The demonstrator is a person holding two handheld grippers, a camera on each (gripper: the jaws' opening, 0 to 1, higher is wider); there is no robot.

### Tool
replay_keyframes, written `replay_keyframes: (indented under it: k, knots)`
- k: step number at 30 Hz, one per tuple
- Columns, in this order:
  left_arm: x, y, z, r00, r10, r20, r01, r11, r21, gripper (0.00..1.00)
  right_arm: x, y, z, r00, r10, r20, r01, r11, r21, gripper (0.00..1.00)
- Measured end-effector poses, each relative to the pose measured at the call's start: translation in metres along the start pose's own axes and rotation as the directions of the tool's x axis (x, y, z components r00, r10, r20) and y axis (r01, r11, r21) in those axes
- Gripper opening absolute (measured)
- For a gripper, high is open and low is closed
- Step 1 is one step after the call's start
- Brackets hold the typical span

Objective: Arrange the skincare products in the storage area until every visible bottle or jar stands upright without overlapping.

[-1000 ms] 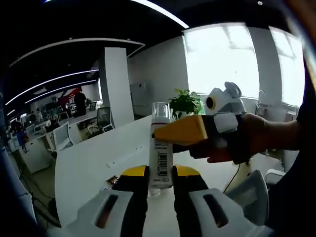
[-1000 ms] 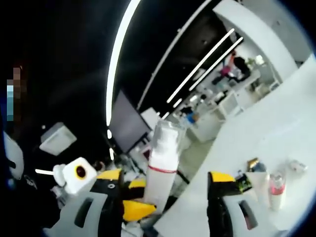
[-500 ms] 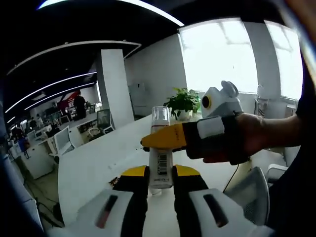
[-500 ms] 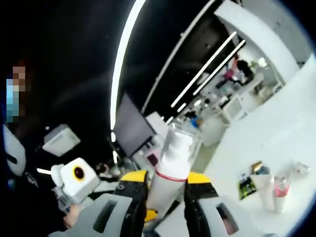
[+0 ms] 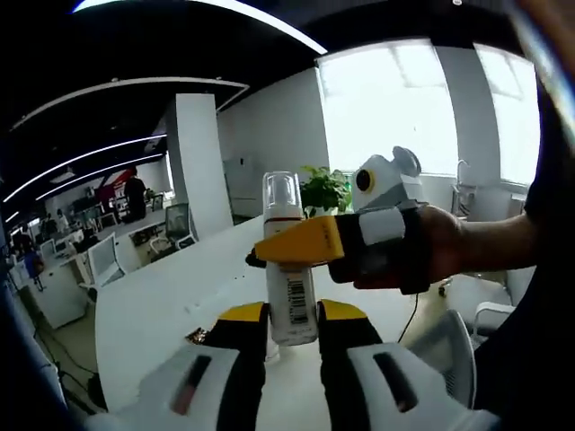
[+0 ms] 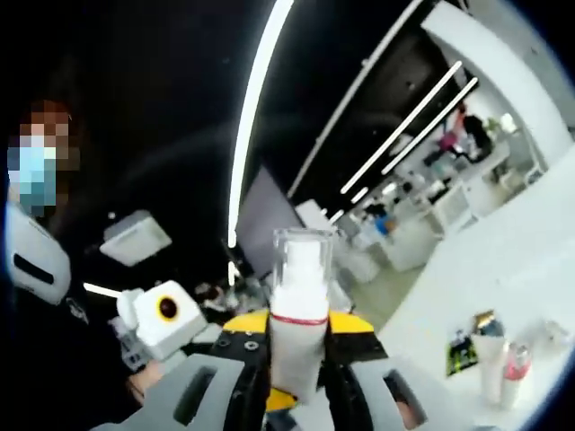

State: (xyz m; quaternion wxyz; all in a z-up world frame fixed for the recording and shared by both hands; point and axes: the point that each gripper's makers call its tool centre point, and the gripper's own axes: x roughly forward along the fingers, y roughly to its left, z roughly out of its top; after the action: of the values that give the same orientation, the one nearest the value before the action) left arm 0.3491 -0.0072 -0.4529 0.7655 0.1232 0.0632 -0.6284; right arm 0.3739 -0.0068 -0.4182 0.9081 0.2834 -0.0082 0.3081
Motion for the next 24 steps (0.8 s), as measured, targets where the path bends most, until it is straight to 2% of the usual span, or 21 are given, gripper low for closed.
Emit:
replay_keyframes:
  k: [2, 3, 4, 5, 6, 8, 9, 10, 12, 13, 14, 15, 16, 17, 18, 19, 20, 21, 22, 23, 24]
  knots:
    - [-0.002, -0.006, 0.001, 0.999, -0.036, 0.002, 0.036, 0.999, -0.001, 0.22, -0.002, 0.007, 0.007, 0.999, 0.033, 0.007, -0.033, 0.999, -0.037, 0.15]
    - [-0.002, -0.01, 0.001, 0.998, -0.062, 0.002, 0.062, 0.998, 0.001, 0.25, -0.004, 0.015, 0.016, 0.996, 0.085, 0.03, -0.083, 0.996, -0.045, 0.15]
    - [-0.003, -0.017, 0.001, 0.993, -0.115, 0.0, 0.115, 0.993, -0.004, 0.28, -0.004, 0.017, 0.019, 0.994, 0.099, 0.038, -0.097, 0.994, -0.05, 0.15]
    - [-0.005, -0.023, 0.002, 0.988, -0.154, 0.005, 0.154, 0.988, -0.002, 0.32, -0.006, 0.025, 0.026, 0.988, 0.148, 0.046, -0.145, 0.987, -0.069, 0.15]
    - [-0.007, -0.027, 0.006, 0.981, -0.191, 0.03, 0.191, 0.982, -0.012, 0.37, -0.008, 0.035, 0.032, 0.977, 0.206, 0.048, -0.202, 0.976, -0.079, 0.15]
    - [-0.013, -0.036, 0.016, 0.957, -0.276, 0.09, 0.285, 0.952, -0.109, 0.44, -0.011, 0.045, 0.047, 0.962, 0.265, 0.059, -0.256, 0.958, -0.133, 0.15]
    - [-0.016, -0.038, 0.021, 0.945, -0.303, 0.121, 0.318, 0.938, -0.138, 0.46, -0.013, 0.054, 0.05, 0.947, 0.32, 0.039, -0.312, 0.94, -0.137, 0.15]
    - [-0.021, -0.04, 0.03, 0.921, -0.35, 0.17, 0.377, 0.911, -0.166, 0.48, -0.015, 0.065, 0.057, 0.925, 0.379, 0.026, -0.372, 0.918, -0.139, 0.15]
    - [-0.03, -0.044, 0.041, 0.875, -0.429, 0.224, 0.475, 0.85, -0.23, 0.51, -0.021, 0.091, 0.066, 0.862, 0.507, -0.007, -0.502, 0.852, -0.148, 0.15]
    - [-0.034, -0.045, 0.046, 0.856, -0.453, 0.25, 0.508, 0.827, -0.239, 0.52, -0.023, 0.099, 0.069, 0.84, 0.542, -0.022, -0.539, 0.828, -0.156, 0.15]
    - [-0.038, -0.047, 0.05, 0.832, -0.484, 0.27, 0.546, 0.801, -0.244, 0.52, -0.027, 0.111, 0.069, 0.8, 0.598, -0.053, -0.598, 0.787, -0.149, 0.15]
    - [-0.045, -0.049, 0.06, 0.789, -0.521, 0.324, 0.605, 0.749, -0.27, 0.53, -0.027, 0.12, 0.072, 0.781, 0.62, -0.077, -0.623, 0.763, -0.173, 0.15]
    - [-0.053, -0.052, 0.07, 0.741, -0.56, 0.37, 0.665, 0.688, -0.291, 0.54, -0.031, 0.133, 0.069, 0.731, 0.671, -0.127, -0.683, 0.716, -0.147, 0.15]
    - [-0.059, -0.053, 0.076, 0.706, -0.582, 0.403, 0.702, 0.646, -0.298, 0.54, -0.034, 0.141, 0.068, 0.694, 0.704, -0.15, -0.72, 0.681, -0.131, 0.15]
    - [-0.063, -0.053, 0.081, 0.674, -0.6, 0.431, 0.734, 0.612, -0.296, 0.54, -0.033, 0.147, 0.071, 0.682, 0.717, -0.145, -0.731, 0.669, -0.134, 0.15]
    - [-0.068, -0.053, 0.088, 0.636, -0.618, 0.461, 0.767, 0.574, -0.289, 0.53, -0.036, 0.158, 0.071, 0.629, 0.763, -0.15, -0.777, 0.623, -0.086, 0.15]
    - [-0.072, -0.055, 0.092, 0.609, -0.635, 0.475, 0.788, 0.55, -0.275, 0.51, -0.039, 0.168, 0.07, 0.577, 0.802, -0.154, -0.815, 0.577, -0.053, 0.15]
    - [-0.077, -0.057, 0.097, 0.562, -0.662, 0.496, 0.823, 0.507, -0.257, 0.49, -0.039, 0.171, 0.07, 0.566, 0.811, -0.149, -0.823, 0.566, -0.046, 0.15]
    - [-0.08, -0.058, 0.101, 0.535, -0.674, 0.51, 0.842, 0.48, -0.249, 0.46, -0.043, 0.18, 0.067, 0.511, 0.846, -0.153, -0.855, 0.518, 0.009, 0.16]
    - [-0.084, -0.06, 0.105, 0.502, -0.684, 0.529, 0.861, 0.45, -0.236, 0.44, -0.045, 0.185, 0.065, 0.481, 0.863, -0.156, -0.87, 0.491, 0.032, 0.16]
    - [-0.087, -0.062, 0.109, 0.473, -0.694, 0.543, 0.878, 0.421, -0.227, 0.4, -0.043, 0.189, 0.063, 0.465, 0.872, -0.152, -0.878, 0.476, 0.047, 0.16]
